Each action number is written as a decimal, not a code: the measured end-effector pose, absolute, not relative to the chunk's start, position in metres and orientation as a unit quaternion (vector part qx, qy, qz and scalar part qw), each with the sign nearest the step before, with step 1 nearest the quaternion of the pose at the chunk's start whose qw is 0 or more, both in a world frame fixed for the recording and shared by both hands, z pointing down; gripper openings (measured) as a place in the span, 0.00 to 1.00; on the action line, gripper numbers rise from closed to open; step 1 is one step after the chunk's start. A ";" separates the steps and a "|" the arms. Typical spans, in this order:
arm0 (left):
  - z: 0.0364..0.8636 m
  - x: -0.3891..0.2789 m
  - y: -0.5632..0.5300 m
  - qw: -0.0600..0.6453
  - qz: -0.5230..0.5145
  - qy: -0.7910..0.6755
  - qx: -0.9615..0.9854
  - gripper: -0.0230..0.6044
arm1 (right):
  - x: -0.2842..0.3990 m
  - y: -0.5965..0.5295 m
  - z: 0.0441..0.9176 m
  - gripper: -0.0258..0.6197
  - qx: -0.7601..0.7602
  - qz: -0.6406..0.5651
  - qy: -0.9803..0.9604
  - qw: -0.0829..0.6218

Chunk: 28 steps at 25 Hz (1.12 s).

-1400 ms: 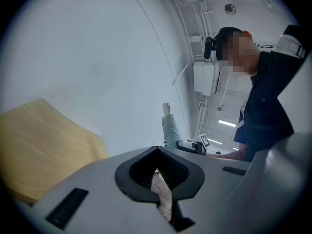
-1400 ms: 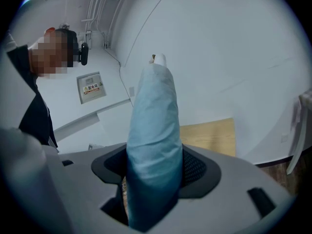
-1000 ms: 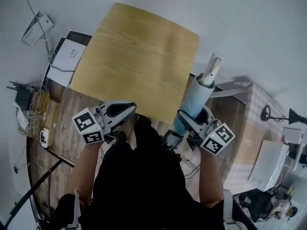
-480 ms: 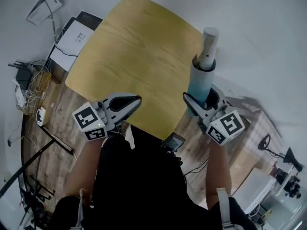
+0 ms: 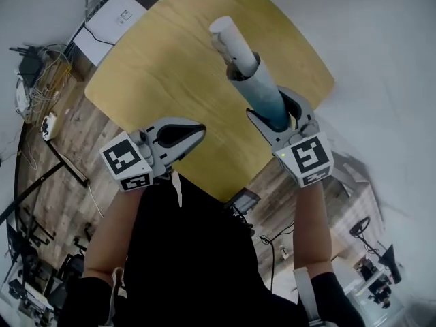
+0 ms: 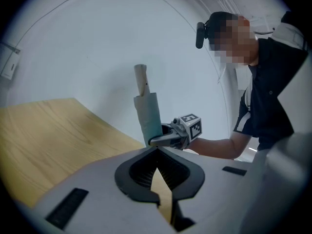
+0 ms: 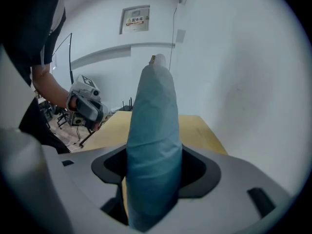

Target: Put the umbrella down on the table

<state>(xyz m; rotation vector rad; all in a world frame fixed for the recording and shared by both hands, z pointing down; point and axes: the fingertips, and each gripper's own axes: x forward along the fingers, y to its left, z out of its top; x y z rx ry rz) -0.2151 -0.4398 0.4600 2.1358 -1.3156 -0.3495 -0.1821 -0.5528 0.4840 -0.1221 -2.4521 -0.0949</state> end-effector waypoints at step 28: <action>0.504 -0.227 -0.411 0.319 -0.138 -0.551 0.759 0.06 | -0.233 -0.524 0.623 0.50 -0.202 -0.169 -0.829 0.492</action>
